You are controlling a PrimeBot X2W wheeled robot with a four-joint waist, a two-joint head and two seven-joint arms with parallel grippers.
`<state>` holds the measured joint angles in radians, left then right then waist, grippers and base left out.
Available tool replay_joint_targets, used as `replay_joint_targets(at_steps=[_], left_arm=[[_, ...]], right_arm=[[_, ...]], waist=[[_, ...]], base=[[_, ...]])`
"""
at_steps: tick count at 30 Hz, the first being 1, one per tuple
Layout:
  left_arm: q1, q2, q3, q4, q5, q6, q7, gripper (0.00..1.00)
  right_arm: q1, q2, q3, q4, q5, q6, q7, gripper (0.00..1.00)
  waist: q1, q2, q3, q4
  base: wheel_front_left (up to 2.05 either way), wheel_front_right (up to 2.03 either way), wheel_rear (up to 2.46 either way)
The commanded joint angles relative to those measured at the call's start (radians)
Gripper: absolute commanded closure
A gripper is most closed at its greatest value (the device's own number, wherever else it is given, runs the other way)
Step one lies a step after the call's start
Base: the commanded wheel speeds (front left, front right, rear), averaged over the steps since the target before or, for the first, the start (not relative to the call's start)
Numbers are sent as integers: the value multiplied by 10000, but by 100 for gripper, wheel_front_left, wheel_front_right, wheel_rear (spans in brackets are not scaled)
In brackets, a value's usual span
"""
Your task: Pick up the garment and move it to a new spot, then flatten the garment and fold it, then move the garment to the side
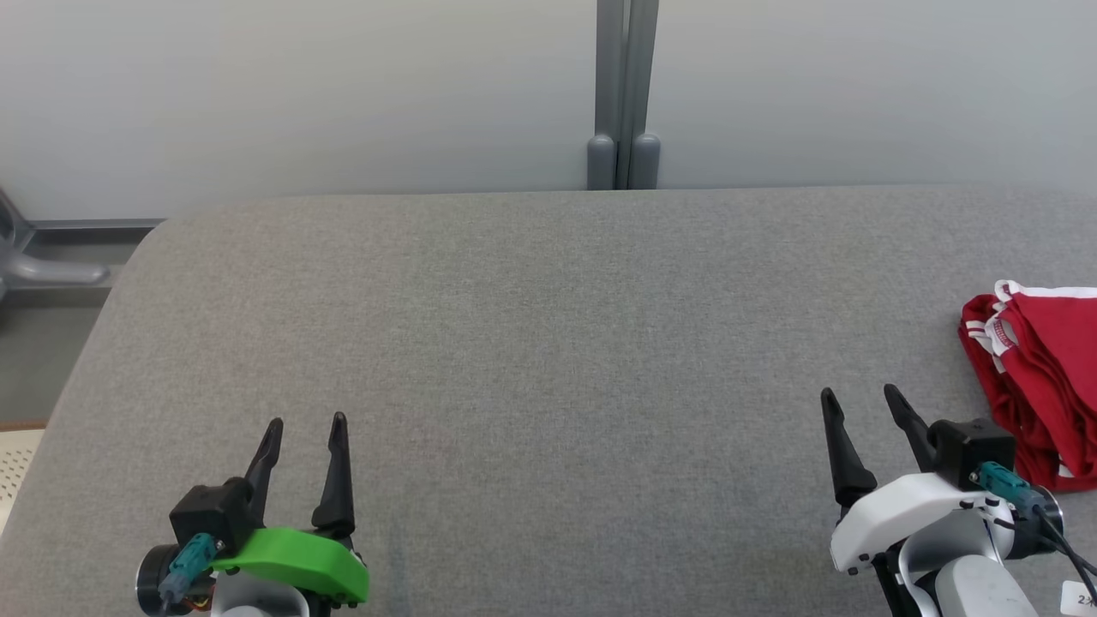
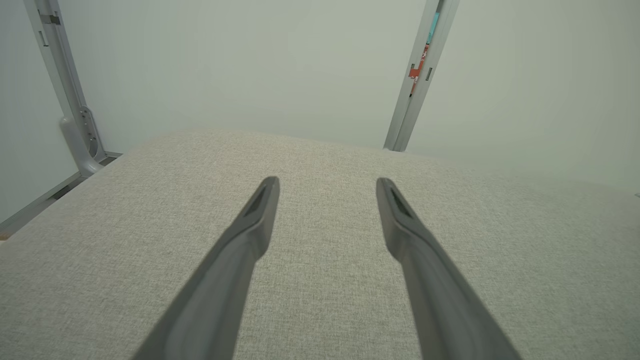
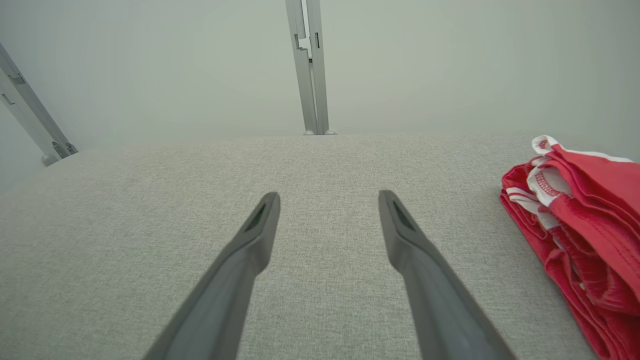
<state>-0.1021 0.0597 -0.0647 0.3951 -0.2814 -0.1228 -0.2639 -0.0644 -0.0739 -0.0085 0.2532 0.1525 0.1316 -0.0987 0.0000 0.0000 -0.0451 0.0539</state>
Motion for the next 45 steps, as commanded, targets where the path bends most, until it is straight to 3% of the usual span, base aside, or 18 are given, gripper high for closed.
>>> replay_joint_targets(at_steps=[1,16,17,24,45], left_arm=[[-10,10,2,6,-32,-14,3,0],[5,-5,-25,11,-63,-77,3,0],[-6,-27,-28,8,-73,-19,0,100],[308,-107,-26,586,-145,-14,19,100],[192,-102,464,49,-3590,-33,1008,100]], right_arm=[[149,30,-14,-61,19,-20,-5,0],[166,110,3,-117,55,-21,62,0],[48,90,-2,-103,31,0,90,100],[432,221,-16,515,93,0,120,100],[185,225,-298,359,3894,-3,650,100]], waist=[[0,0,14,11],[0,0,68,34],[0,0,69,34],[0,0,72,30],[0,0,139,-63]], base=[[0,0,0],[0,0,0],[0,0,0],[0,0,0],[0,0,0]])
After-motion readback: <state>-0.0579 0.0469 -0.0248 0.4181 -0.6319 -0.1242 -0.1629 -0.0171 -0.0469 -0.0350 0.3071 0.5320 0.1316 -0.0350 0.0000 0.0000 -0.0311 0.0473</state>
